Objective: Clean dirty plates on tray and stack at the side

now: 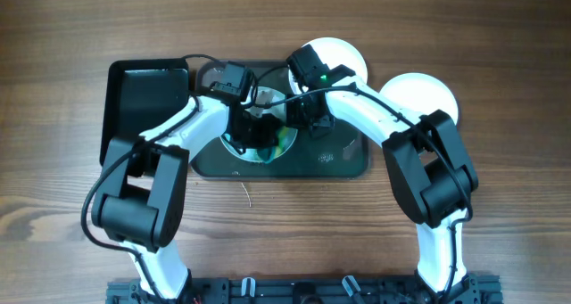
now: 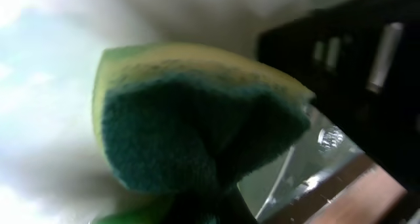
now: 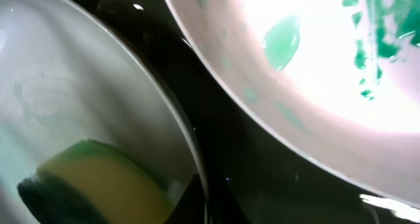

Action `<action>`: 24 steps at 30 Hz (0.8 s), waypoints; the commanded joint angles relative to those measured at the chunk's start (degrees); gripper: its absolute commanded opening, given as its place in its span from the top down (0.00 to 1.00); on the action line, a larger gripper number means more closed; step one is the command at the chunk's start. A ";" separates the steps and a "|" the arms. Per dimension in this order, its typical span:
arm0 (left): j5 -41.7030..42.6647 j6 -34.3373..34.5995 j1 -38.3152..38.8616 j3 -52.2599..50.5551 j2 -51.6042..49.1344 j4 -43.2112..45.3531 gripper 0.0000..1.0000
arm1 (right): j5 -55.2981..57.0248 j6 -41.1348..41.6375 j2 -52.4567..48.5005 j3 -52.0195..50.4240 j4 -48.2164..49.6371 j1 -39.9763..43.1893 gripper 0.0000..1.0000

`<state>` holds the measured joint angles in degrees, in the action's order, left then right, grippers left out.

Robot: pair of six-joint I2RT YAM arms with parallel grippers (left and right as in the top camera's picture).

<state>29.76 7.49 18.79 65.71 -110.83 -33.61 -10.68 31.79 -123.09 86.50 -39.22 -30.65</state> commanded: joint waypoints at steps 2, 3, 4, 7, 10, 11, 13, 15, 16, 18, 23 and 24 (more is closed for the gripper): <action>1.05 3.21 0.04 -1.31 -1.46 3.08 0.96 | 4.94 -0.37 -2.34 -1.75 -0.44 0.09 0.96; -2.45 5.86 -0.39 -1.31 -1.46 3.61 0.96 | 4.94 -0.35 -2.34 -1.75 -0.46 0.09 0.96; -5.64 8.04 -0.81 -1.31 -1.46 3.98 0.96 | 4.94 -0.35 -2.34 -1.75 -0.46 0.09 0.96; -19.26 15.43 -2.27 -1.31 -1.46 4.07 0.96 | 4.94 -0.35 -2.34 -1.79 -0.44 0.09 0.96; -28.04 18.75 -2.86 -1.25 -1.29 2.93 0.96 | 4.94 -0.52 -2.34 -1.79 -0.46 0.09 0.96; -30.71 18.73 -2.89 -1.14 -1.05 2.03 0.96 | 4.94 -0.57 -2.34 -1.79 -0.52 0.09 0.96; -37.51 18.78 -2.78 -1.09 -0.11 0.07 0.96 | 4.94 -0.85 -2.40 -1.79 -0.55 0.09 0.96; -43.89 20.26 -2.71 -1.09 0.96 -1.70 0.96 | 4.96 -1.01 -2.43 -1.79 -0.52 0.09 0.96; -48.96 22.67 -2.71 -1.09 1.90 -3.08 0.96 | 4.94 -0.98 -2.51 -1.79 -0.48 0.09 0.96; -52.00 23.47 -2.71 -1.09 2.67 -3.48 0.96 | 4.92 -0.96 -2.84 -1.79 -0.50 0.09 0.96; -52.78 23.45 -2.71 -1.09 2.84 -1.46 0.96 | 4.22 -1.53 -3.80 -1.79 -0.52 0.09 0.96; -52.78 23.47 -2.71 -1.09 2.84 -0.66 0.96 | 4.13 -1.62 -3.82 -1.79 -0.52 0.09 0.96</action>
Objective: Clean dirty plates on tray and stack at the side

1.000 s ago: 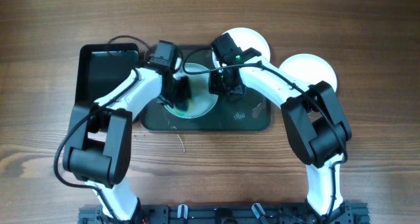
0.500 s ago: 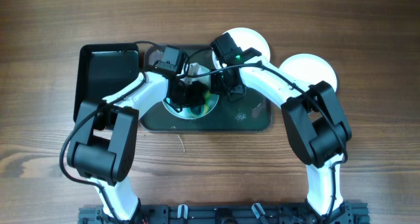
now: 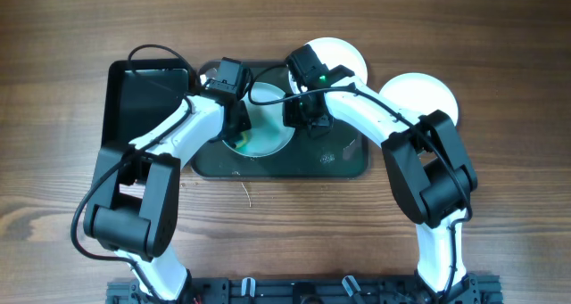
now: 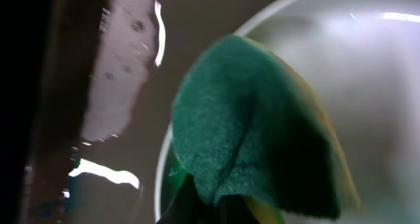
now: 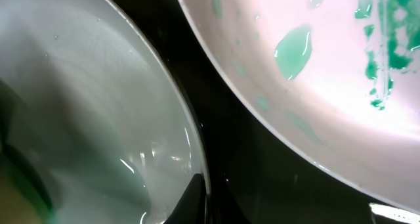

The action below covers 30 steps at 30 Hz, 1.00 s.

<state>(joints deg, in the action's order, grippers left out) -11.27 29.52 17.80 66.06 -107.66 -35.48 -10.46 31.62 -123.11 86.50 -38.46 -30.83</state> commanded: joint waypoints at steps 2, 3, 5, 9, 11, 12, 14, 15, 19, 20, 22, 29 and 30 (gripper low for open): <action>-11.76 1.42 -1.75 -1.44 -0.33 2.93 0.96 | 3.69 -1.57 -3.82 -1.79 -1.29 0.26 0.96; -11.76 1.44 -1.75 -1.44 -0.33 4.00 0.96 | 3.54 -1.66 -3.82 -1.79 -1.29 0.26 0.96; -11.76 1.42 -1.75 -1.29 -0.26 6.23 0.96 | 3.30 -1.64 -3.82 -1.79 -1.29 0.26 0.96; -11.76 1.42 -1.81 1.16 -0.22 7.50 0.96 | 2.95 -1.66 -3.87 -1.79 -1.49 0.26 0.95; -11.72 1.40 -1.81 3.58 -0.20 7.43 0.96 | 2.95 -1.66 -3.89 -1.79 -1.49 0.26 0.96; -11.41 1.40 -1.79 4.66 0.00 7.17 0.96 | 2.95 -1.66 -3.89 -1.79 -1.49 0.26 0.96; -9.62 1.38 -1.79 6.64 0.44 5.88 0.96 | 2.95 -1.66 -3.89 -1.79 -1.46 0.26 0.96; -8.70 1.38 -1.79 7.32 0.68 5.18 0.96 | 2.95 -1.66 -3.89 -1.79 -1.49 0.26 0.96; -3.67 1.36 -1.81 10.12 2.32 -0.79 0.96 | 0.66 -2.95 -3.85 -1.77 -1.70 0.26 0.96; -2.49 1.36 -1.86 10.51 2.73 -2.58 0.96 | -0.37 -3.85 -3.74 -1.77 -1.75 0.26 0.96; -0.70 1.36 -1.99 10.84 3.69 -5.62 0.96 | -1.36 -4.68 -3.45 -1.77 -1.99 0.26 0.96; 4.44 0.98 -3.74 10.84 4.92 -12.55 0.96 | 0.11 -7.87 0.92 -1.77 -4.04 0.22 0.96; 4.46 1.03 -4.24 10.84 4.90 -14.12 0.96 | 3.87 -8.02 3.19 -1.77 -4.50 -0.17 0.96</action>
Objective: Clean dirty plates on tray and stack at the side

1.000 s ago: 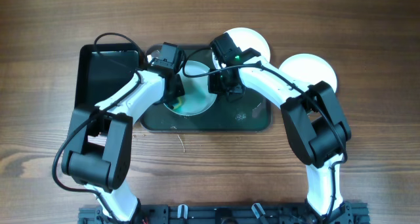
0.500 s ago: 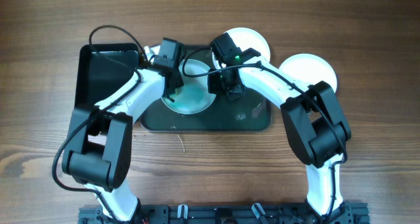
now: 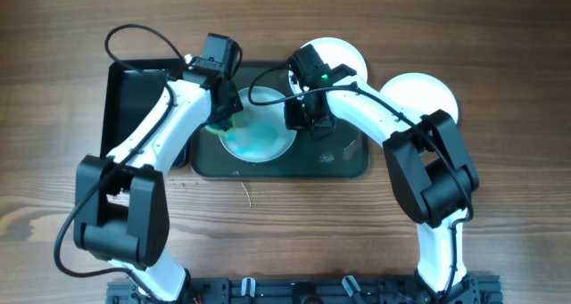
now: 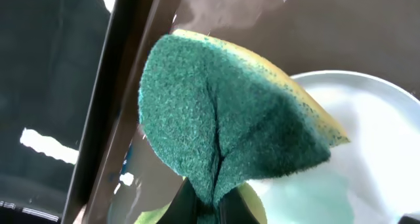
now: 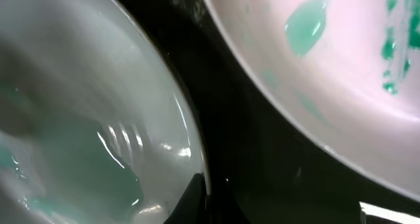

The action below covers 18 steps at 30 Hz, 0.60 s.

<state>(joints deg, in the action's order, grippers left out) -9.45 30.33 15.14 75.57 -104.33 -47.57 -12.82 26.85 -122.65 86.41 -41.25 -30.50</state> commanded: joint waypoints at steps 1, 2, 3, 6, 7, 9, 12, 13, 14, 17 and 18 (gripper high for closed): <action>2.64 0.22 -1.81 1.33 1.57 -2.67 0.96 | 9.33 -3.58 4.59 -1.68 -1.99 -1.05 0.96; 2.64 0.20 -1.95 1.33 1.57 -3.17 0.96 | 11.32 -3.85 5.70 -1.68 -2.23 -1.44 0.96; 2.62 0.20 -2.05 1.33 1.57 -3.56 0.96 | 14.21 -4.26 7.19 -1.68 -2.54 -2.03 0.96; 2.62 0.20 -2.10 1.33 1.57 -4.24 0.96 | 26.23 -4.35 11.67 -1.68 -4.15 -4.68 0.96; 2.62 0.20 -2.10 1.33 1.57 -4.33 0.96 | 29.99 -4.33 12.76 -1.68 -4.74 -5.46 0.96; 2.62 0.20 -2.10 1.33 1.57 -4.39 0.96 | 38.69 -4.33 14.84 -1.68 -6.03 -7.30 0.96; 2.62 0.20 -2.08 1.33 1.57 -4.39 0.96 | 47.69 -4.37 16.83 -1.68 -7.30 -9.70 0.96; 2.62 0.20 -2.08 1.33 1.57 -4.42 0.96 | 50.47 -4.37 17.46 -1.68 -7.72 -10.49 0.96; 2.71 0.20 -2.08 1.33 1.57 -4.42 0.96 | 52.94 -4.37 18.01 -1.68 -8.11 -11.13 0.96; 3.87 0.17 -2.10 1.33 1.57 -4.42 0.96 | 59.21 -4.37 19.52 -1.68 -9.03 -12.92 0.96; 4.09 0.17 -2.08 1.33 1.57 -4.42 0.96 | 61.79 -4.42 20.15 -1.68 -9.20 -13.75 0.96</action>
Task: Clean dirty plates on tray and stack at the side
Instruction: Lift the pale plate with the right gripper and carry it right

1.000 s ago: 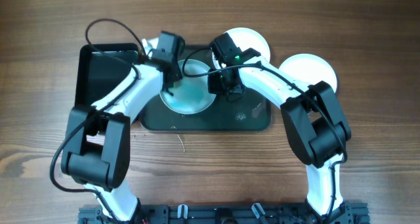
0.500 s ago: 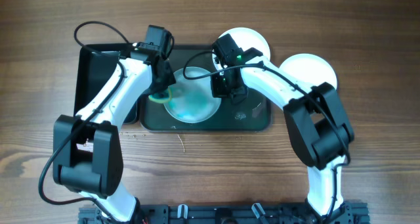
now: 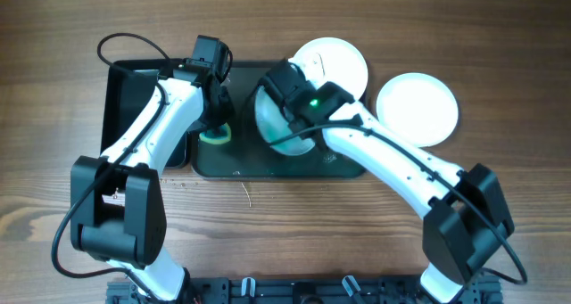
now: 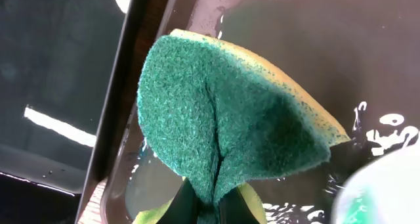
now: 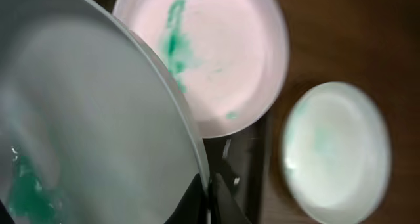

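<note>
My right gripper (image 5: 208,188) is shut on the rim of a white plate (image 5: 85,119) smeared with green. The plate (image 3: 270,119) is held tilted above the black tray (image 3: 268,166), under the right gripper (image 3: 287,124). My left gripper (image 4: 209,207) is shut on a green and yellow sponge (image 4: 230,125) over the tray's wet left end. In the overhead view the left gripper (image 3: 216,121) and the sponge (image 3: 214,135) sit left of the plate. A dirty plate (image 5: 210,53) with a green streak lies at the tray's back right corner (image 3: 335,63).
A white plate (image 3: 417,108) lies on the wooden table right of the tray, also in the right wrist view (image 5: 335,152). A second black tray (image 3: 134,99) adjoins the first on the left. Cables trail over both arms.
The plate lay flat in the tray with the right gripper at its rim; now it is tilted up off the tray floor in that gripper. The sponge has moved slightly left, clear of the plate.
The sponge in my left gripper was on the plate's middle while the right gripper held the rim. Then it was at the plate's left edge, then off it by the tray's left wall. Now the right gripper holds the plate raised and tilted.
</note>
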Action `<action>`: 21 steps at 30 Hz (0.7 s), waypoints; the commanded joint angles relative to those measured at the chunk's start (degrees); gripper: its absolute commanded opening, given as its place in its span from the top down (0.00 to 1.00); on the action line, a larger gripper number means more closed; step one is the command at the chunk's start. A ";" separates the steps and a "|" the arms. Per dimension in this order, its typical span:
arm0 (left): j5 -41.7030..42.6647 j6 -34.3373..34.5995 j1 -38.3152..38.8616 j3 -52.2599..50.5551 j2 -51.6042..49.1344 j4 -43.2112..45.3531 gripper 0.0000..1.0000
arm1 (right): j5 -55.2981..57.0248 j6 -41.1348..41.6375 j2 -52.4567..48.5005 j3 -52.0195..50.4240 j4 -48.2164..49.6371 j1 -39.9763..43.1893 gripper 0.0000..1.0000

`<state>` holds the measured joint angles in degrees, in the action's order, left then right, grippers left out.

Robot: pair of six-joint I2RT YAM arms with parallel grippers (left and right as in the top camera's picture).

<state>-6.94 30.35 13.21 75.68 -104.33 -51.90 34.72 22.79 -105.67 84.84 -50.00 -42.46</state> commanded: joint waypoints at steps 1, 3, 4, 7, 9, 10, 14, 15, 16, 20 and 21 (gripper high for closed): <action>1.57 0.15 -0.15 1.20 1.57 -0.09 0.96 | 16.20 -0.35 3.72 -0.11 -0.46 -2.36 0.96; 1.57 0.15 -0.15 1.20 1.57 -0.09 0.96 | 20.20 -0.35 4.81 -0.11 -0.44 -3.52 0.96; 1.60 0.15 -0.15 1.20 1.57 -0.11 0.96 | 22.16 -0.35 5.33 -0.11 -0.39 -4.20 0.96; 1.60 0.15 -0.15 1.20 1.57 -0.24 0.96 | 27.78 -1.07 7.04 -0.11 -0.39 -6.32 0.96; 1.60 0.15 -0.15 1.20 1.55 -0.33 0.96 | 31.17 -3.21 8.13 -0.11 -0.11 -7.78 0.96; 1.60 0.15 -0.15 1.20 1.51 -0.48 0.96 | 34.18 -3.34 8.79 -0.11 -0.15 -9.01 0.96; 1.62 0.15 -0.15 1.20 1.46 -0.87 0.96 | 39.89 -4.83 9.92 -0.11 -0.11 -11.26 0.96; 1.62 0.15 -0.15 1.20 1.46 -0.94 0.96 | 41.38 -4.83 10.14 -0.11 -0.11 -11.82 0.96; 1.62 0.15 -0.15 1.20 1.46 -0.96 0.96 | 42.75 -4.83 10.34 -0.11 -0.13 -12.31 0.96; 1.62 0.15 -0.15 1.20 1.46 -0.96 0.96 | 48.02 -5.03 10.75 -0.11 -0.17 -14.12 0.96; 1.62 0.15 -0.15 1.20 1.46 -0.96 0.96 | 49.09 -5.05 10.75 -0.11 -0.17 -14.56 0.96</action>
<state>-6.04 30.35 13.21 75.68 -104.33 -52.75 74.59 18.63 -96.73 84.84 -50.30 -55.57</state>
